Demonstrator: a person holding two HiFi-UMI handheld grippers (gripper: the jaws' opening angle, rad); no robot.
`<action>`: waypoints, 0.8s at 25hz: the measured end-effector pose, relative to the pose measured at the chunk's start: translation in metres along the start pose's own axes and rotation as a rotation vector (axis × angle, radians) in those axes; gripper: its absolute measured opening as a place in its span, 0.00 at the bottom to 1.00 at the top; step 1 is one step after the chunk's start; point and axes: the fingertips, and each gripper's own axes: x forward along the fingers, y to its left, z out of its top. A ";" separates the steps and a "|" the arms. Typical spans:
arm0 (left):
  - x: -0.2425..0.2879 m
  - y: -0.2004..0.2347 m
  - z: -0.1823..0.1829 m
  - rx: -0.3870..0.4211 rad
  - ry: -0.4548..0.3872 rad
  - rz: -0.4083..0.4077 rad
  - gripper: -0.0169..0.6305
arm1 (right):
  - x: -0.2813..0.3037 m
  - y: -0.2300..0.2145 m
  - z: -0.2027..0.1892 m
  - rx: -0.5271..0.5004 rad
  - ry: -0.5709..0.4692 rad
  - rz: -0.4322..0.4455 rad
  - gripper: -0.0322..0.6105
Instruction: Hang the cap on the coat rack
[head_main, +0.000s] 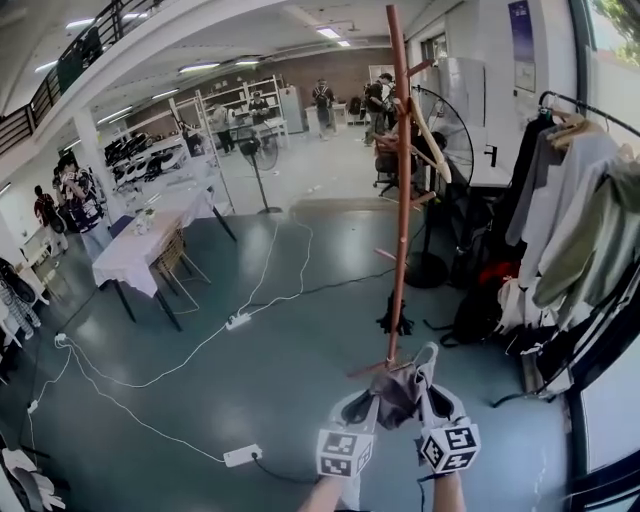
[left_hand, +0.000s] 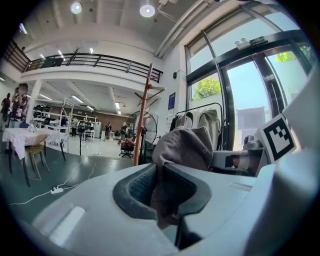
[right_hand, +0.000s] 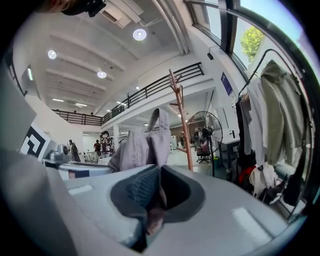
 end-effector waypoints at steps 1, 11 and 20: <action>0.009 0.000 -0.001 -0.003 0.004 -0.017 0.10 | 0.005 -0.008 0.000 0.010 0.001 -0.014 0.09; 0.089 0.051 -0.007 -0.055 0.074 -0.083 0.10 | 0.090 -0.042 -0.002 0.016 0.065 -0.088 0.09; 0.168 0.118 0.007 -0.093 0.101 -0.131 0.10 | 0.185 -0.061 0.011 0.019 0.098 -0.131 0.09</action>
